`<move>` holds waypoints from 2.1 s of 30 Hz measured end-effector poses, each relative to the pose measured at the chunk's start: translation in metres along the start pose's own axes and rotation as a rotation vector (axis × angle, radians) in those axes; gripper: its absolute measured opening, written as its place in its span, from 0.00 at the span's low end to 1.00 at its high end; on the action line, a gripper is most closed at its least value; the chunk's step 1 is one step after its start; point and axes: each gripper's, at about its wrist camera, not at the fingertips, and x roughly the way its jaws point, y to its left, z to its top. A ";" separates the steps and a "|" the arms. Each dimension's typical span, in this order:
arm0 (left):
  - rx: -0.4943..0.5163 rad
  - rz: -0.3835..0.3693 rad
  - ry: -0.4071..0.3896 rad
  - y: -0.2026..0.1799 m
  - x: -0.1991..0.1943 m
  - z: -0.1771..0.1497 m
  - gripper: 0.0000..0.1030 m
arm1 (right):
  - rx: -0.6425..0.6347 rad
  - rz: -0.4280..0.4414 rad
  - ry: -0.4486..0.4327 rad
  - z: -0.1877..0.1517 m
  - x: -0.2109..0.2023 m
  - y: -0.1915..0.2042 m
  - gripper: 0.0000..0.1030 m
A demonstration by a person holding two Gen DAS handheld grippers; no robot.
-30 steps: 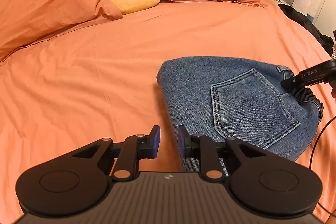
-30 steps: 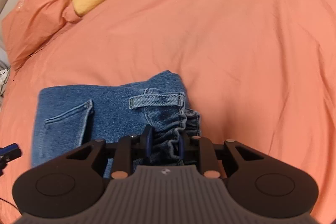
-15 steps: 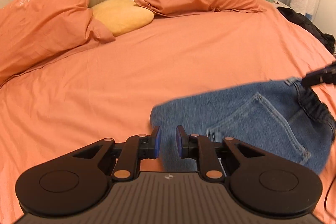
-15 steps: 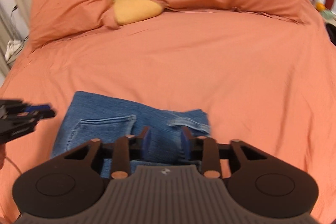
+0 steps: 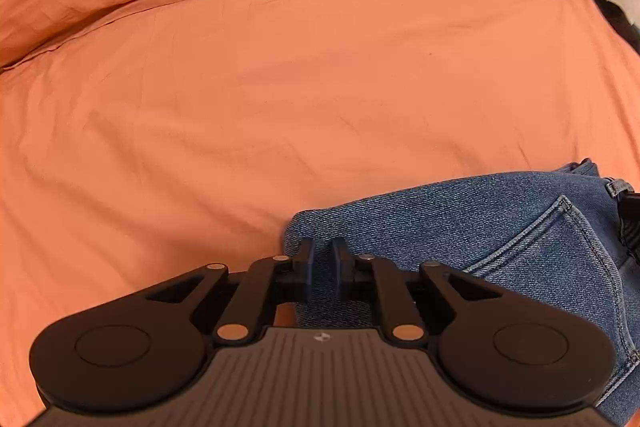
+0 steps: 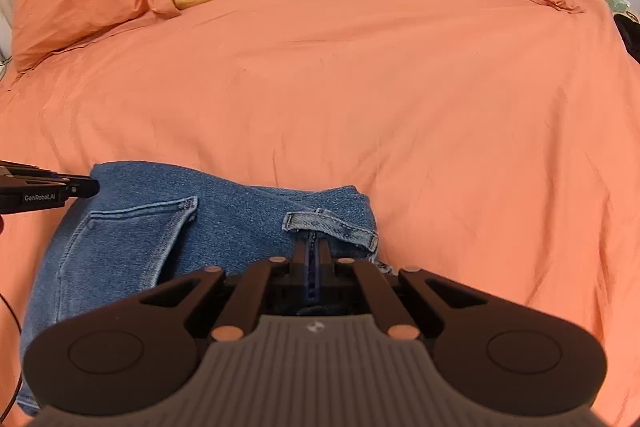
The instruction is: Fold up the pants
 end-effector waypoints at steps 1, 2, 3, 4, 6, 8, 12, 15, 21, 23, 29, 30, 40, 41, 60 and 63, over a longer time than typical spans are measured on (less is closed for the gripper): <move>0.007 0.017 0.001 -0.003 -0.004 0.000 0.15 | -0.013 -0.013 -0.001 -0.001 0.000 0.002 0.00; 0.018 0.036 -0.007 -0.007 -0.010 -0.001 0.15 | -0.022 -0.024 -0.002 0.000 -0.002 0.005 0.00; 0.039 0.055 -0.025 -0.012 -0.019 -0.004 0.14 | -0.034 -0.033 -0.004 -0.001 -0.007 0.008 0.00; 0.060 0.065 -0.048 -0.015 -0.030 -0.009 0.14 | -0.039 -0.033 -0.014 -0.002 -0.014 0.010 0.00; 0.079 0.020 -0.093 -0.018 -0.051 -0.027 0.14 | -0.031 0.001 -0.061 -0.008 -0.037 0.009 0.10; 0.086 -0.008 -0.125 -0.020 -0.072 -0.050 0.14 | -0.041 0.039 -0.103 -0.022 -0.064 0.008 0.19; 0.103 -0.025 -0.182 -0.029 -0.106 -0.102 0.14 | -0.124 0.061 -0.148 -0.062 -0.101 0.014 0.23; 0.081 -0.036 -0.203 -0.036 -0.118 -0.127 0.14 | -0.187 -0.006 -0.149 -0.091 -0.104 0.018 0.23; 0.062 -0.039 -0.169 -0.041 -0.109 -0.164 0.14 | -0.175 -0.075 -0.133 -0.133 -0.081 0.006 0.24; 0.047 -0.048 -0.153 -0.041 -0.106 -0.170 0.14 | -0.105 -0.050 -0.133 -0.138 -0.073 -0.003 0.24; 0.112 -0.024 -0.068 -0.050 -0.085 -0.192 0.14 | -0.072 -0.042 -0.122 -0.143 -0.053 -0.005 0.24; 0.104 -0.022 -0.078 -0.049 -0.086 -0.195 0.14 | -0.072 -0.047 -0.129 -0.143 -0.051 -0.003 0.24; -0.048 -0.063 0.004 -0.030 -0.098 -0.220 0.14 | -0.040 -0.053 -0.149 -0.147 -0.051 -0.003 0.24; -0.040 -0.053 0.009 -0.032 -0.101 -0.219 0.14 | -0.041 -0.056 -0.147 -0.147 -0.051 -0.002 0.24; -0.266 -0.145 -0.219 0.025 -0.138 -0.165 0.83 | 0.554 0.255 -0.141 -0.180 -0.083 -0.084 0.95; -0.318 -0.191 -0.198 0.033 -0.121 -0.154 0.84 | 0.665 0.324 -0.105 -0.187 -0.058 -0.099 0.95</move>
